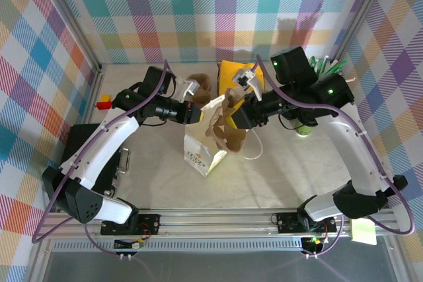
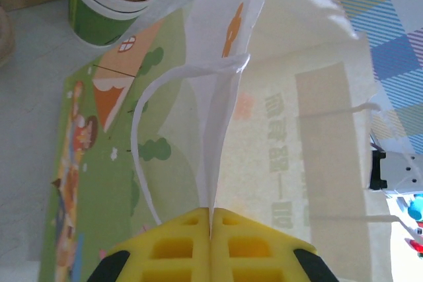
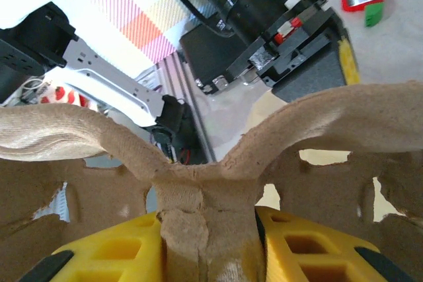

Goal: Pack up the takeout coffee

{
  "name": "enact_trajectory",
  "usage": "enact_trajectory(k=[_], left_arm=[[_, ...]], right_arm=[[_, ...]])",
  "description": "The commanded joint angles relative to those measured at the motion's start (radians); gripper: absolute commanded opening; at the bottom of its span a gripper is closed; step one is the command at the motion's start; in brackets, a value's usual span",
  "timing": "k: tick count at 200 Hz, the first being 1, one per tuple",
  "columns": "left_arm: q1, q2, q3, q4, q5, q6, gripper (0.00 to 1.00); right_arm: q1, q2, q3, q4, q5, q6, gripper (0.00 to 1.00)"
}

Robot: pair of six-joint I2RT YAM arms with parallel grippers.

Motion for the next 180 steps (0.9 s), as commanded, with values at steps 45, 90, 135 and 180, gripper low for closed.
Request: enact_trajectory(k=[45,90,135,180], left_arm=[[-0.004,0.03,-0.009,0.032,0.079,0.083,0.0],[-0.004,0.044,-0.013,0.033,0.103,0.1,0.0],[-0.004,0.063,-0.009,0.031,0.116,0.105,0.0],[-0.004,0.08,0.0,0.025,0.126,0.112,0.0]], right_arm=[[-0.03,0.047,-0.125,0.088,-0.125,-0.004,0.35],[-0.064,0.077,-0.204,0.138,-0.128,-0.01,0.34],[-0.076,0.096,-0.265,0.172,-0.119,-0.011,0.34],[-0.083,0.124,-0.293,0.174,-0.041,0.011,0.34]])
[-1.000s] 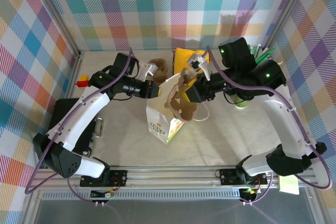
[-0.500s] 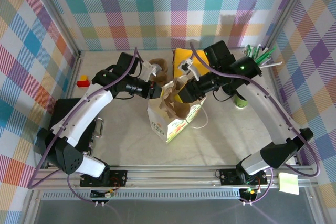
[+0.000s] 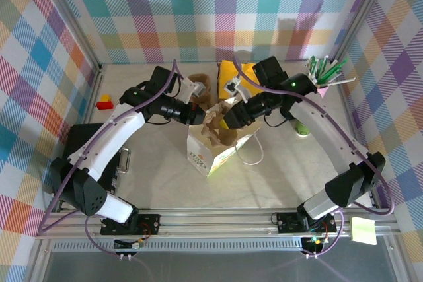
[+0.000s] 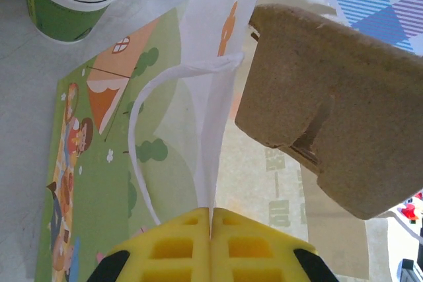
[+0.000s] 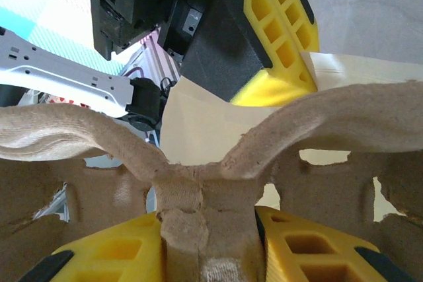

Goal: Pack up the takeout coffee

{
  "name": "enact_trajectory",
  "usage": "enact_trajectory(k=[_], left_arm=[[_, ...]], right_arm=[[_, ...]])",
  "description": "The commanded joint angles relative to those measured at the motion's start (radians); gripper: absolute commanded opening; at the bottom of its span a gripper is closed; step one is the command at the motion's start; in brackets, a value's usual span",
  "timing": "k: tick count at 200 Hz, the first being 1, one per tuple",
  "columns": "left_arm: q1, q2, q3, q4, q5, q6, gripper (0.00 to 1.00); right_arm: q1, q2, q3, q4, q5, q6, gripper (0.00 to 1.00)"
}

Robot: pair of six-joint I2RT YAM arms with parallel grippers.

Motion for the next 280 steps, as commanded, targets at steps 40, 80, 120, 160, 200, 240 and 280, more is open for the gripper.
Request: enact_trajectory(k=[40,80,120,160,200,240,280], left_arm=[[-0.004,0.014,0.0,0.012,0.053,0.031,0.0],[-0.004,0.022,0.002,0.009,0.056,0.037,0.0],[-0.005,0.026,0.006,0.005,0.05,0.04,0.0],[-0.004,0.025,0.009,-0.003,0.042,0.048,0.0],[-0.005,0.029,0.019,-0.013,0.023,0.048,0.0],[-0.006,0.028,0.012,-0.009,-0.002,0.038,0.0],[-0.006,0.011,-0.022,0.032,-0.029,0.003,0.0]], right_arm=[[-0.011,0.057,-0.013,0.023,0.165,0.108,0.33],[-0.006,0.06,-0.038,0.041,0.222,0.153,0.33],[0.01,0.064,-0.06,0.021,0.283,0.135,0.33],[0.032,0.063,-0.073,-0.022,0.359,0.106,0.33],[0.08,0.052,-0.088,-0.036,0.439,0.063,0.33],[0.115,0.048,-0.111,-0.029,0.525,0.053,0.33],[0.151,0.048,-0.129,0.002,0.623,0.053,0.33]])
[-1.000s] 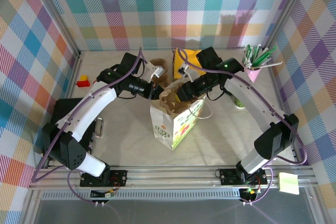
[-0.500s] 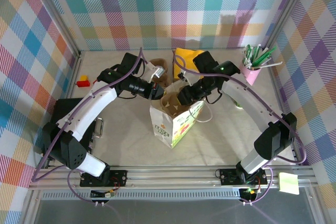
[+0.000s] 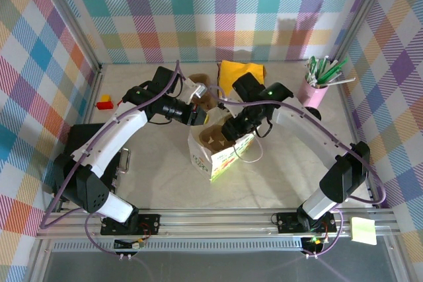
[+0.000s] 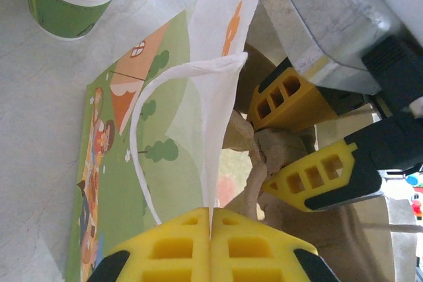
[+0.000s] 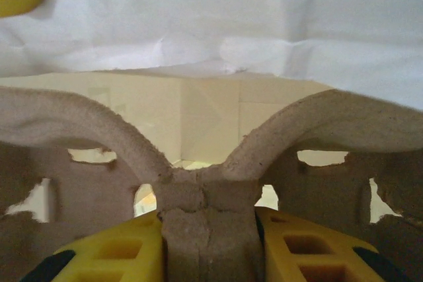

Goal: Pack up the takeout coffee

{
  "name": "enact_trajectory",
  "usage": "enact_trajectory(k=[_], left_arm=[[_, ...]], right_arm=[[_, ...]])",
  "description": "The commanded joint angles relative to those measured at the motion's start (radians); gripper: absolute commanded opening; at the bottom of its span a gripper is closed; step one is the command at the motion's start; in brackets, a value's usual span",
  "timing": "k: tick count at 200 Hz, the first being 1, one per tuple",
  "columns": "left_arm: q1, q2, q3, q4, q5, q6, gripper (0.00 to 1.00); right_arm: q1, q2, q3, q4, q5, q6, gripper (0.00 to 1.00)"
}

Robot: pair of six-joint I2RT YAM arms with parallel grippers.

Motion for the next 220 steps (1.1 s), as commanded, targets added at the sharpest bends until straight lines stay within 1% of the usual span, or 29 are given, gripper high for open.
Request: enact_trajectory(k=[1,37,54,60,122,220], left_arm=[[-0.004,-0.01,-0.022,0.032,-0.025,-0.015,0.0],[-0.005,-0.014,-0.026,0.041,-0.059,-0.064,0.0],[-0.005,-0.022,-0.034,0.051,-0.059,-0.084,0.0],[-0.005,-0.024,-0.036,0.054,-0.062,-0.09,0.0],[-0.005,-0.045,-0.052,0.065,-0.091,-0.141,0.0],[-0.005,-0.05,-0.048,0.049,-0.088,-0.135,0.0]], right_arm=[[0.019,-0.013,-0.03,0.004,0.105,-0.028,0.33],[0.04,-0.021,-0.065,0.065,0.153,-0.028,0.34],[0.049,-0.015,-0.078,0.082,0.155,-0.028,0.34],[0.051,-0.012,-0.083,0.088,0.157,-0.064,0.34],[0.06,0.039,-0.114,0.102,0.149,-0.089,0.35],[0.074,0.106,-0.121,0.098,0.141,-0.157,0.35]])
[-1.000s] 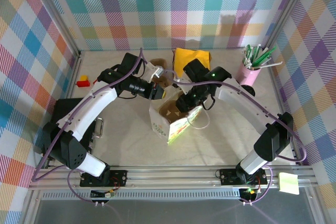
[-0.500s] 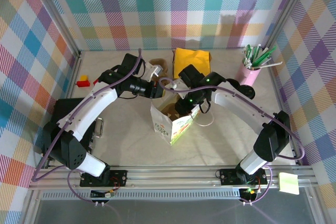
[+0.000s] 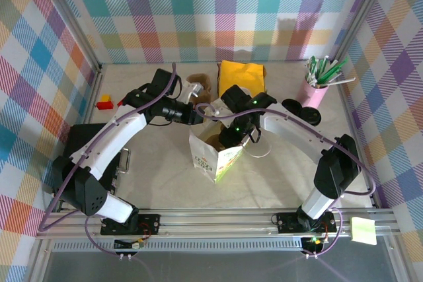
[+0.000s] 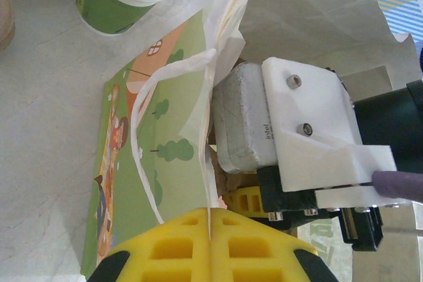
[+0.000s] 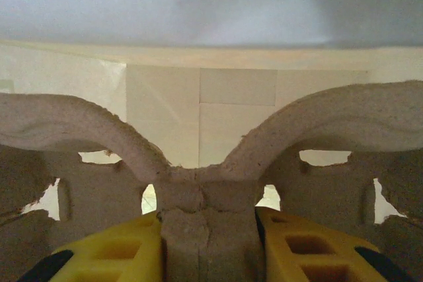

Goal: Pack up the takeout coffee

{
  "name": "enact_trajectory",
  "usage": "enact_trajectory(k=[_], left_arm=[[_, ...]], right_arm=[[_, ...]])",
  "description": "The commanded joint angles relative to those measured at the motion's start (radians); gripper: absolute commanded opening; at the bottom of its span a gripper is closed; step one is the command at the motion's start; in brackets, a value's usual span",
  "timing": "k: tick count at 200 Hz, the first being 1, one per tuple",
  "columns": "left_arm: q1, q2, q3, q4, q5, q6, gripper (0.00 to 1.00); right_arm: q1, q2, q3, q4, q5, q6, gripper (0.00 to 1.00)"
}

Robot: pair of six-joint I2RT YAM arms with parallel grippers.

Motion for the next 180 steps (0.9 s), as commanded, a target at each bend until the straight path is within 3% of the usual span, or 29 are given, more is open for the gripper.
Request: enact_trajectory(k=[1,44,95,180], left_arm=[[-0.005,-0.025,0.001,-0.011,-0.003,0.002,0.0],[-0.005,-0.018,0.009,-0.017,-0.059,-0.018,0.0],[-0.01,-0.046,0.036,-0.046,-0.205,-0.05,0.0],[-0.111,-0.055,0.078,-0.104,-0.403,-0.022,0.0]], right_arm=[[0.009,0.043,-0.014,-0.015,0.0,-0.044,0.35],[0.016,0.077,-0.014,-0.022,0.013,-0.058,0.35],[0.02,0.068,-0.016,-0.019,0.002,-0.057,0.35],[0.024,0.082,-0.033,0.028,0.004,-0.046,0.35]])
